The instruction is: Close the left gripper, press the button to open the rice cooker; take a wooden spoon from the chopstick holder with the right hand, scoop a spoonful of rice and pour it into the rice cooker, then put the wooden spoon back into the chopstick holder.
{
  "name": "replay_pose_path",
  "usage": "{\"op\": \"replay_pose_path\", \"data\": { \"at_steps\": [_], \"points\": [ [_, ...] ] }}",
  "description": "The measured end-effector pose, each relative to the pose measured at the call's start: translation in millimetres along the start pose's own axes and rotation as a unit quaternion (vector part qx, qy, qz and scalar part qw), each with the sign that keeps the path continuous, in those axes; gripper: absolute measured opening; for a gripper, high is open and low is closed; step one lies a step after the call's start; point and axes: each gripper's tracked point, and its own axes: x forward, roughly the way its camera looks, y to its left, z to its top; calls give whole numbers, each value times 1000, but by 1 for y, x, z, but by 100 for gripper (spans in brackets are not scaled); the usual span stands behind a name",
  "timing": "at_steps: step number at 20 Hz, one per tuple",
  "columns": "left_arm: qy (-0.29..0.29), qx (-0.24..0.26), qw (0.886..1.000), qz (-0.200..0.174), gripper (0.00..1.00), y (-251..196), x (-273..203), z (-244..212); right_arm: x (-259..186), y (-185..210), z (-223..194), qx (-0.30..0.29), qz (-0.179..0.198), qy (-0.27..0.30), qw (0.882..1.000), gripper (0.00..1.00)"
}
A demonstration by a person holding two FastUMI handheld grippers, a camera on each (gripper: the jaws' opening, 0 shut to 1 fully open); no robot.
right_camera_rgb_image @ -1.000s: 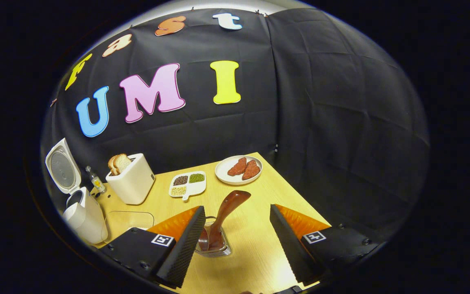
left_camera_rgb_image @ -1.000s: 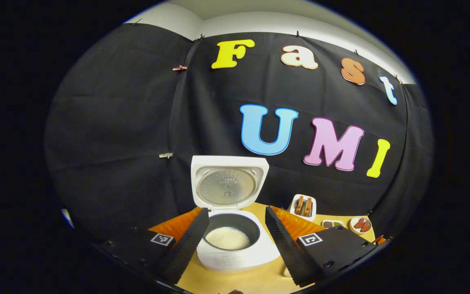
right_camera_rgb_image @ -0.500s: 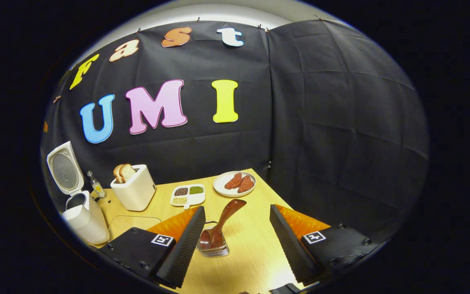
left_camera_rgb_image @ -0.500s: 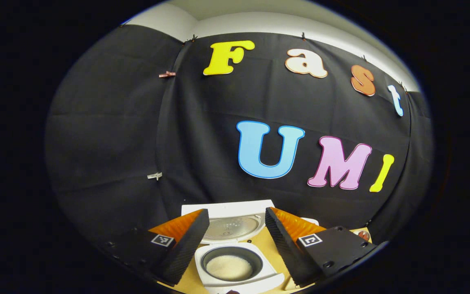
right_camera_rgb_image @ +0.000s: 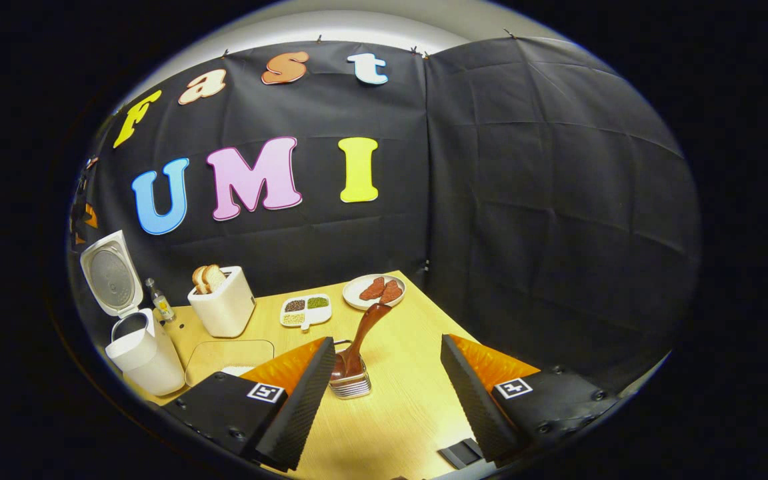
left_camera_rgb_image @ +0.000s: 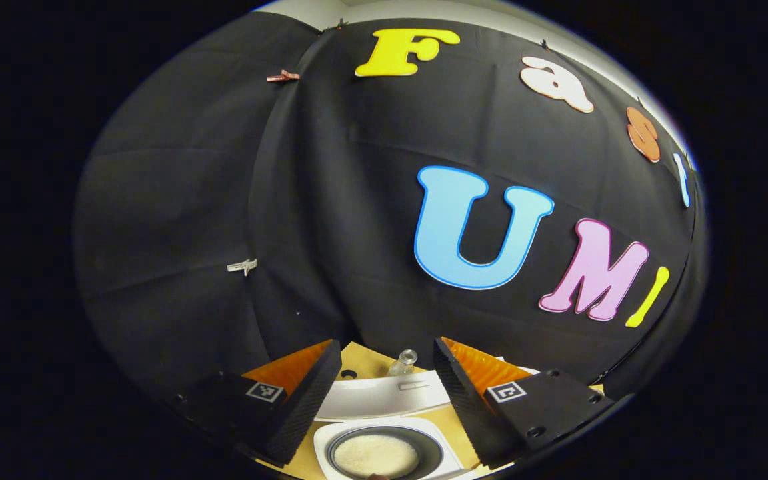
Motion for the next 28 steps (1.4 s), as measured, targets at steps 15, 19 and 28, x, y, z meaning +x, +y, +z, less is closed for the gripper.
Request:
{"op": "replay_pose_path", "data": {
  "at_steps": [15,19,28],
  "points": [
    [84,29,995,37,99,-23,-5,-59,-1,16,3,-3,53,8,999,98],
    [96,32,994,44,99,-32,-38,-90,15,28,7,-13,87,9,996,98],
    [142,28,987,66,98,-50,-69,-206,50,55,-6,-34,157,46,986,99]
  ]
}}
